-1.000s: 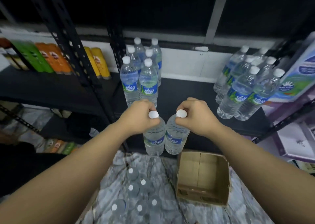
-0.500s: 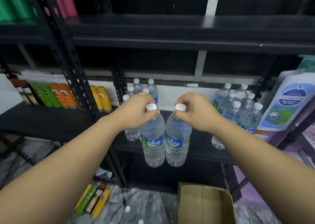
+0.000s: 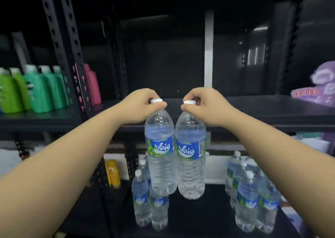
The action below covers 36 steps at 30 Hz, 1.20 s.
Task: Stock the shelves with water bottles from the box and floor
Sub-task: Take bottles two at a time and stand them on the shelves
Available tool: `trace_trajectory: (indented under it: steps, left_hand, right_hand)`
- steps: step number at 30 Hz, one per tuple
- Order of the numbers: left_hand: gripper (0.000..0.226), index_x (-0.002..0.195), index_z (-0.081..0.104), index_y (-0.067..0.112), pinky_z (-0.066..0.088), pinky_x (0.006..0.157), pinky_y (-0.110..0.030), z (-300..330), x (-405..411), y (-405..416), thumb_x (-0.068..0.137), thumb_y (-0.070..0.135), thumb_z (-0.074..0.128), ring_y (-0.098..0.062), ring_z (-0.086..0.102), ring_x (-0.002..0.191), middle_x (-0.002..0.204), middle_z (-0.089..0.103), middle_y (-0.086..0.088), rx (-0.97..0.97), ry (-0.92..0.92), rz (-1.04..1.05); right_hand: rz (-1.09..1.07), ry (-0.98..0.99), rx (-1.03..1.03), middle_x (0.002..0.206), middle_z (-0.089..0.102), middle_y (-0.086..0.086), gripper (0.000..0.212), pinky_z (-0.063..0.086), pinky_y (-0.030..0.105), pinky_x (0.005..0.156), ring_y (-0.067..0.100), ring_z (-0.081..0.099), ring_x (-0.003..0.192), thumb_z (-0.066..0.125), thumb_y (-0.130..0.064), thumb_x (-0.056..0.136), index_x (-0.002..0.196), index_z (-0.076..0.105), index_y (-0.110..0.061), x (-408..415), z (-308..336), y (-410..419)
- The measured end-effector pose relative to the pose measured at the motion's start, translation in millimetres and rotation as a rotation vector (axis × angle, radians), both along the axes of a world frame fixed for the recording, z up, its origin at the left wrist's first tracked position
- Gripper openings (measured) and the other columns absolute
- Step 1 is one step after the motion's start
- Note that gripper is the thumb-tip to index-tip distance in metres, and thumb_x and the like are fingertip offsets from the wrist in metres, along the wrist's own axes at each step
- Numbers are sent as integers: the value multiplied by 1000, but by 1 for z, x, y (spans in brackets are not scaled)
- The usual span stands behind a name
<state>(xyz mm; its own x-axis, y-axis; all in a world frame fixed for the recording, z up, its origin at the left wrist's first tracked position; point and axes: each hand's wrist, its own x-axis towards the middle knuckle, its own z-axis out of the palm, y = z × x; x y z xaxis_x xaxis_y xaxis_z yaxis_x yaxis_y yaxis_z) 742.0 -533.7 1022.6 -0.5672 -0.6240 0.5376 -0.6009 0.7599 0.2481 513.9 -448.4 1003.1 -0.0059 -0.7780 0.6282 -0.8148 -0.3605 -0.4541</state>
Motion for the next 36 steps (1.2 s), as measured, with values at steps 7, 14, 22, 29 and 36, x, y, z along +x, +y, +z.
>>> trace_trajectory:
  steps: [7, 14, 22, 29, 36]
  left_hand:
    - [35, 90, 74, 20, 55, 77, -36, 108, -3, -17, 95, 53, 67, -14, 69, 81, 86, 75, 4, -38, 104, -4]
    - [37, 82, 70, 14, 42, 54, -19, 193, -21, -54, 98, 46, 66, 2, 52, 48, 54, 61, 13, -12, 215, -69]
    - [41, 86, 72, 9, 43, 58, -24, 242, -43, -118, 97, 48, 66, 3, 53, 49, 55, 62, 13, 8, 235, -21]
    - [32, 95, 76, 19, 50, 73, -29, 210, -58, -152, 101, 47, 62, -1, 66, 72, 78, 72, 11, 22, 199, 63]
    - [39, 106, 75, 16, 58, 92, -49, 158, -73, -161, 98, 51, 61, -21, 74, 95, 100, 77, -4, 28, 494, 43]
  right_hand:
    - [16, -28, -138, 85, 76, -7, 12, 51, 21, 69, 2, 67, 76, 76, -30, 91, 88, 80, -19, -2, 111, -23]
    - [94, -117, -253, 78, 75, -4, 11, 50, 21, 65, 4, 68, 71, 77, -25, 90, 85, 80, -16, -17, 195, -68]
    - [74, -78, -271, 78, 71, -8, 11, 45, 19, 61, 1, 63, 69, 74, -28, 92, 89, 79, -18, -34, 234, -127]
    - [63, -188, -273, 92, 70, -10, 15, 52, 26, 76, 6, 65, 86, 75, -31, 92, 102, 77, -19, -49, 205, -179]
    - [92, -283, -296, 113, 70, -12, 45, 53, 30, 91, 9, 65, 104, 72, -47, 93, 132, 64, -26, -42, 171, -182]
